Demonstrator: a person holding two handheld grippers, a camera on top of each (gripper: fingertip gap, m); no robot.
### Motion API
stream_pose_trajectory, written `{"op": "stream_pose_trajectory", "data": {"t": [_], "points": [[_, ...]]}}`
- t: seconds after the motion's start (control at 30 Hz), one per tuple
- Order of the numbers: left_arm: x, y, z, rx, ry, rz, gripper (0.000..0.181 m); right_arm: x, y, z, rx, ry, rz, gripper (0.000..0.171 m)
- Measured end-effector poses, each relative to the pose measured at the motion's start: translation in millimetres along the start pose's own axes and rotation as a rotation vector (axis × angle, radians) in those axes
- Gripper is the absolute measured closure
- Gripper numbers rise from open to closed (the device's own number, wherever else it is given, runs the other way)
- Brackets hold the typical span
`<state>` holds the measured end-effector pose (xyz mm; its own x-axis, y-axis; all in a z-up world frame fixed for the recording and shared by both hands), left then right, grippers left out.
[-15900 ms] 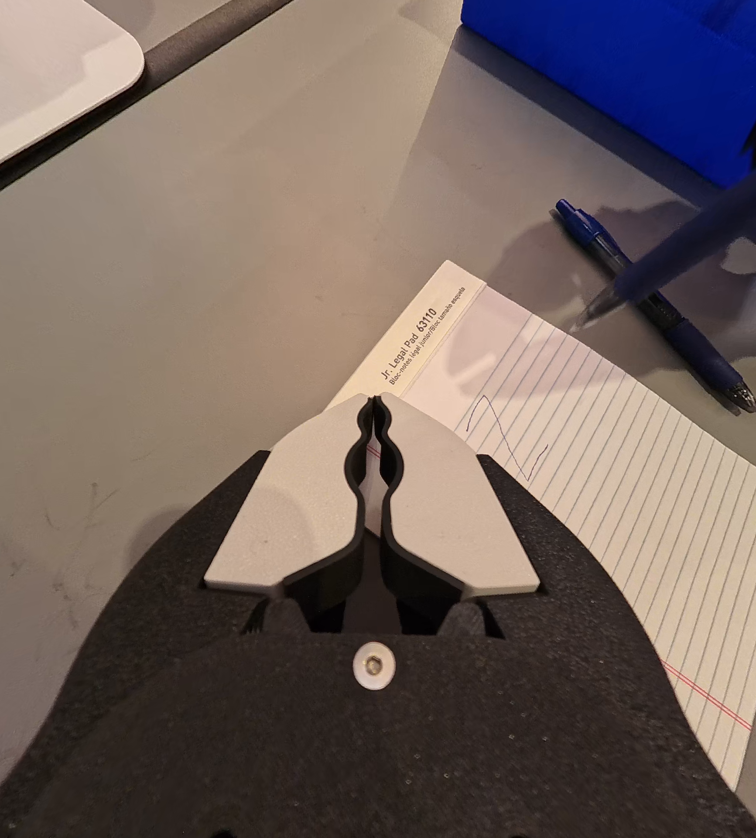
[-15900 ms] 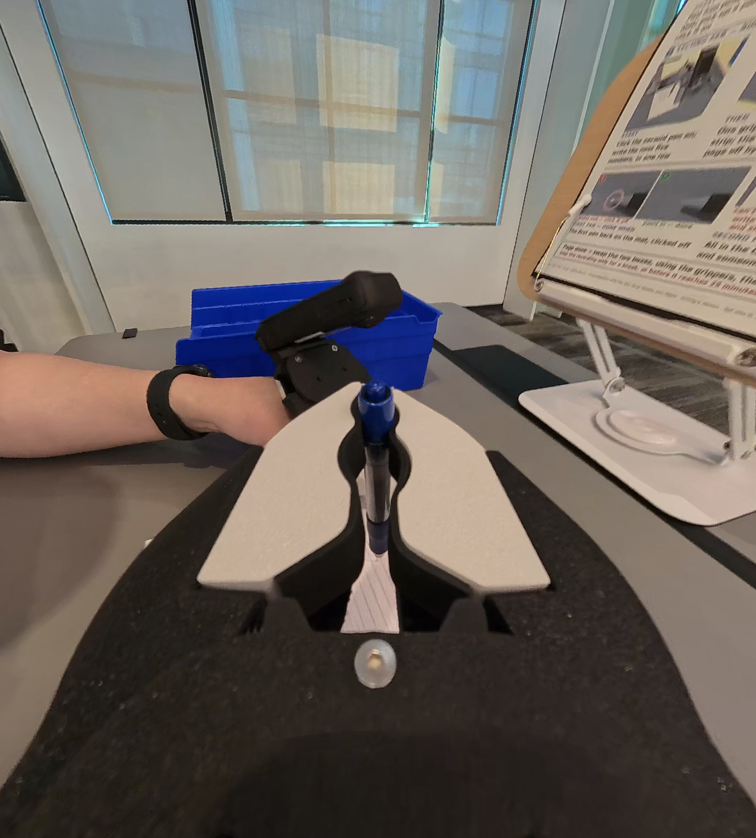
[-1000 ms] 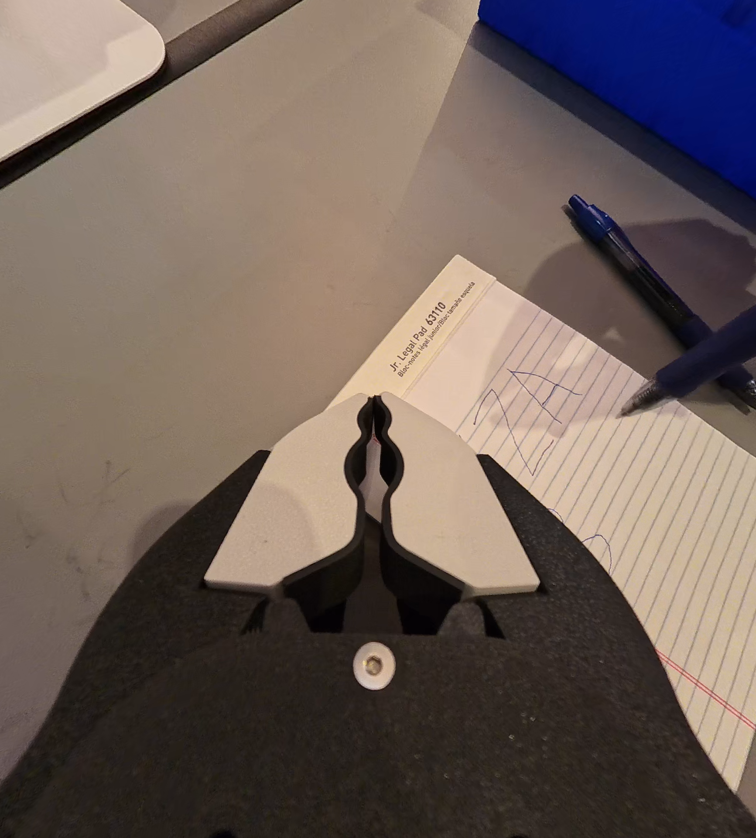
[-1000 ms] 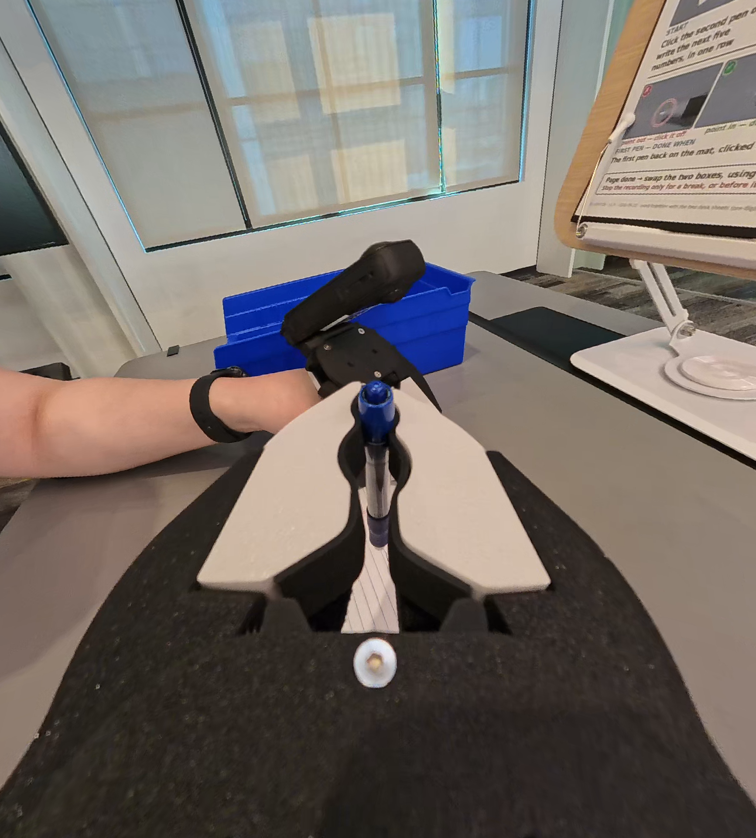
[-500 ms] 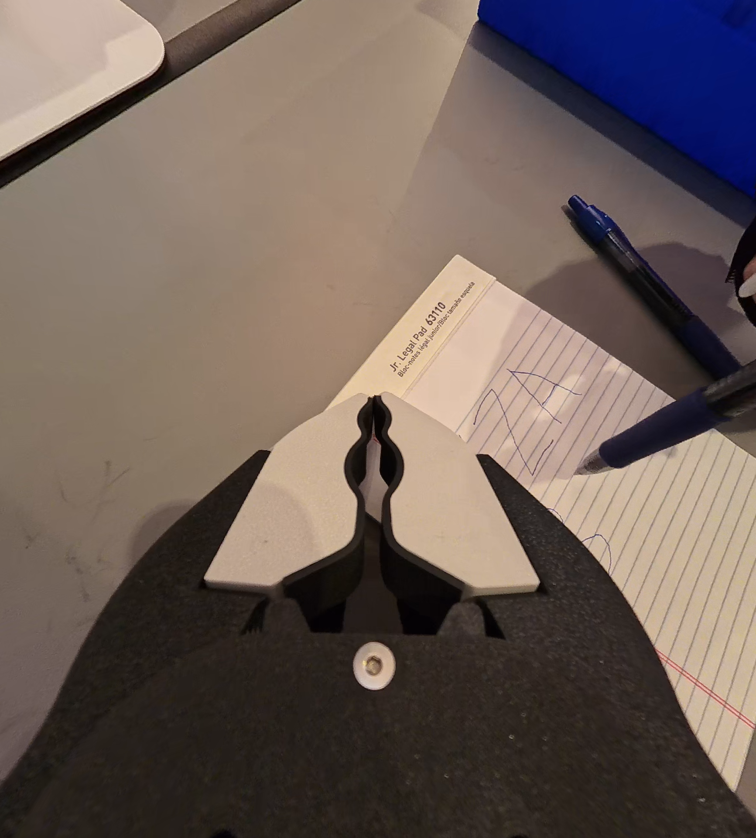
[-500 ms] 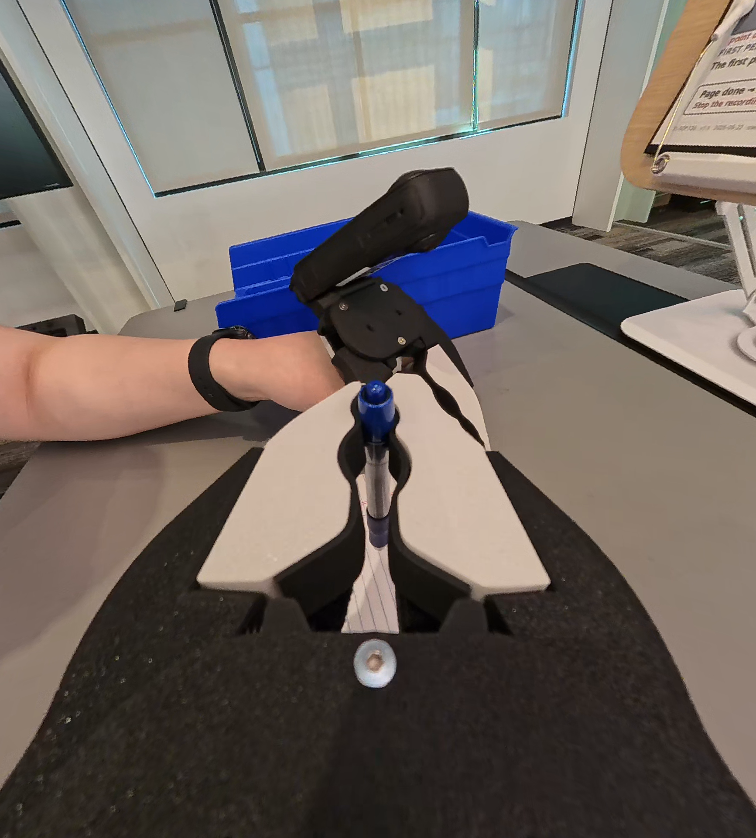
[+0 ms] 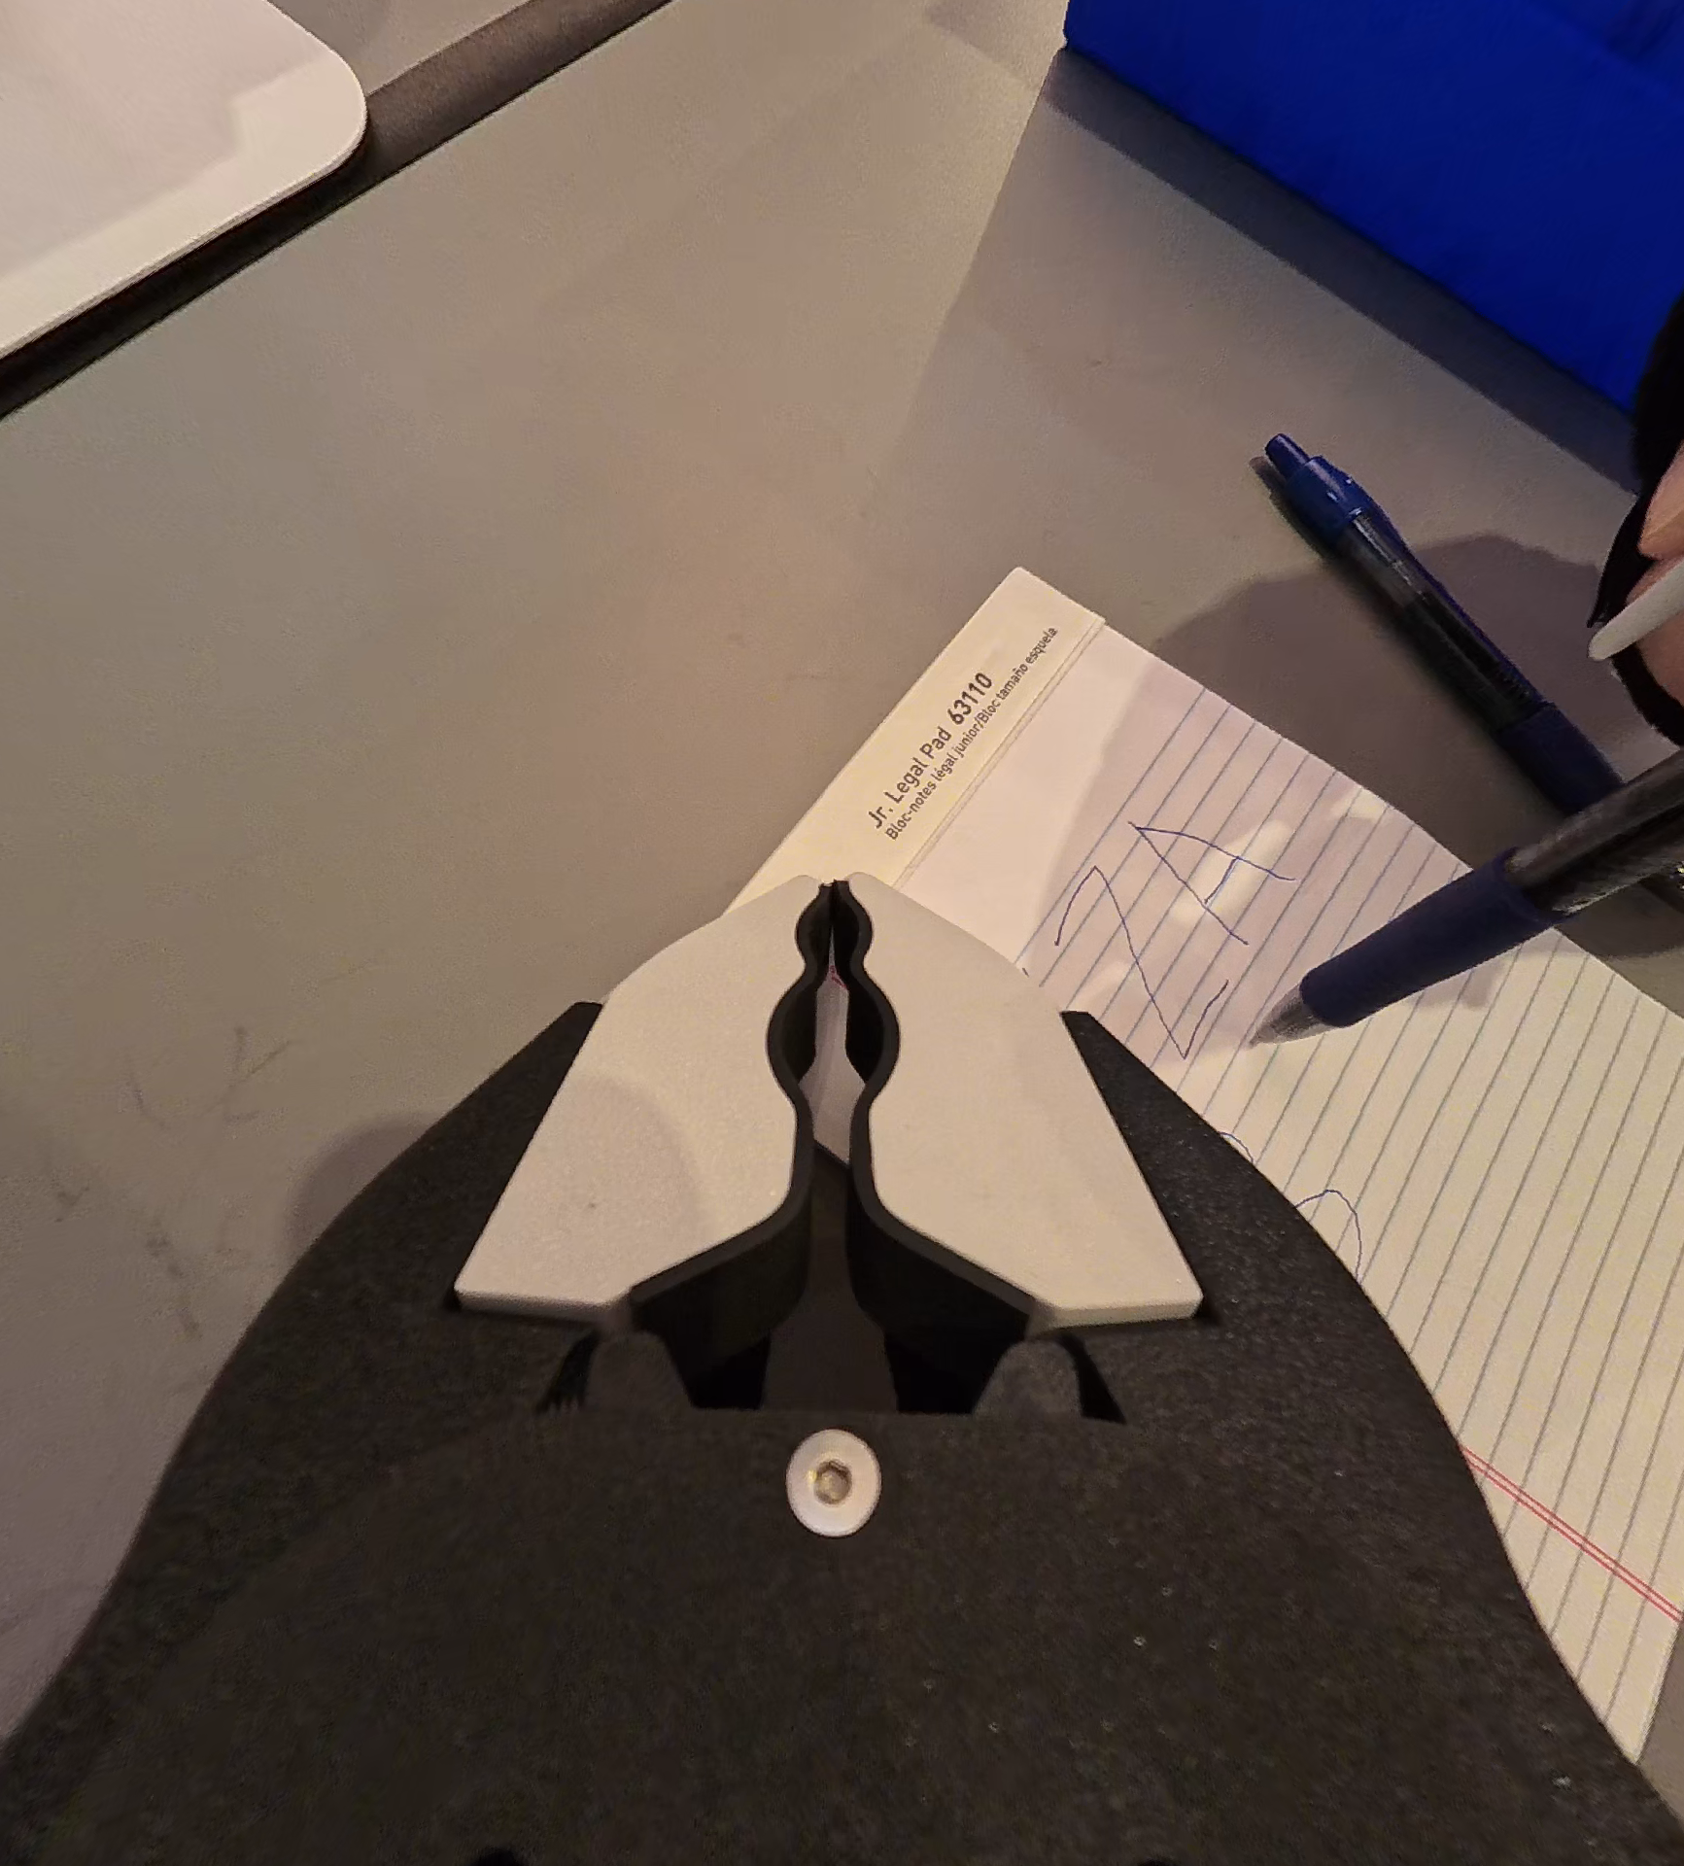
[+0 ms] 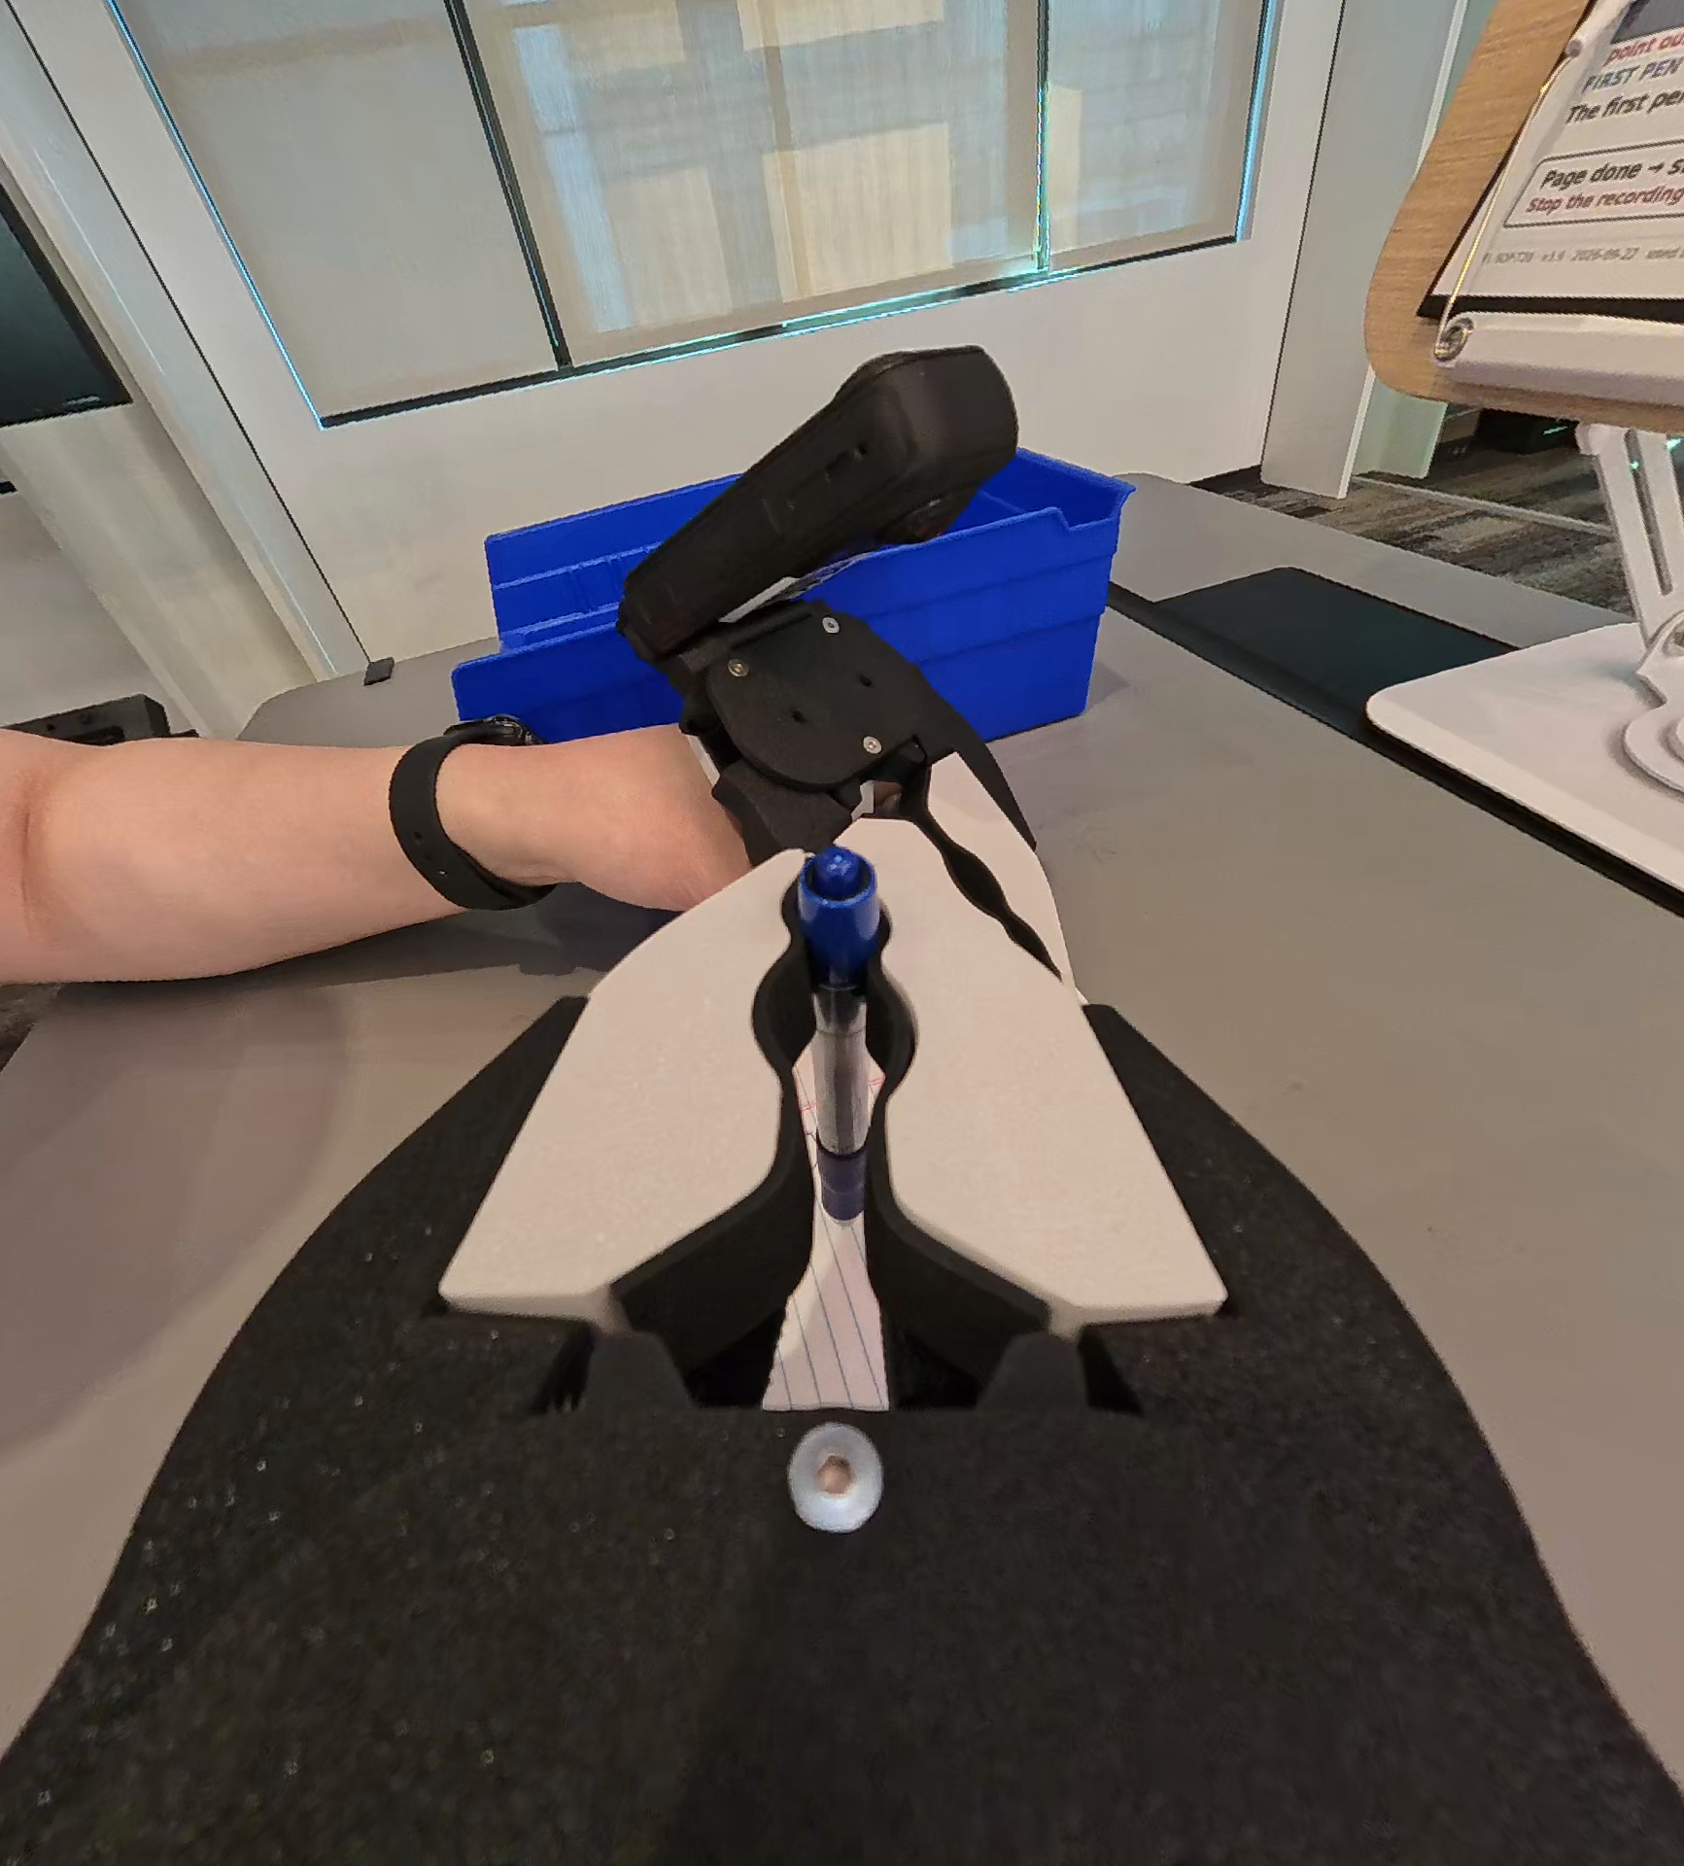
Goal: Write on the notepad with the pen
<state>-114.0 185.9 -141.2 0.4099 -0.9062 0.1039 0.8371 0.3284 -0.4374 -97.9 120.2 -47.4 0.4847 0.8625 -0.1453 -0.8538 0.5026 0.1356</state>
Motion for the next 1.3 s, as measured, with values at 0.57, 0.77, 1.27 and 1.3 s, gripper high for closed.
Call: {"op": "stream_pose_trajectory", "data": {"t": [0.57, 0.77, 1.27, 1.3], "points": [[-0.2, 0.1, 0.0, 0.000, 0.000, 0.000, 0.181, -9.1, 4.8, -2.5, 0.004, 0.043, 0.053, 0.167], [-0.1, 0.1, 0.0, 0.000, 0.000, -0.001, 0.181, -13.8, 4.5, -3.5, -0.001, 0.060, 0.071, 0.167], [0.0, 0.2, 0.1, 0.000, 0.000, -0.003, 0.181, -23.2, 0.4, -5.7, -0.025, 0.095, 0.107, 0.167], [0.0, 0.2, 0.1, 0.000, 0.000, -0.003, 0.181, -23.7, 0.0, -5.8, -0.029, 0.090, 0.109, 0.167]]}}
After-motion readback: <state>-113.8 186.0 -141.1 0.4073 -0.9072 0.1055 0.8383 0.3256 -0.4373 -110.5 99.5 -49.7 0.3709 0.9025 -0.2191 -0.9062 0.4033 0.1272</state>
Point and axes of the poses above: each gripper's, where its closed fingertips meet, y out along the fingers, z out of its top, x = y × z across the jaws, the point moved 1 cm from there along -y, back along the fingers, and after that the axes turned 15 degrees about x, right-handed, at the moved point
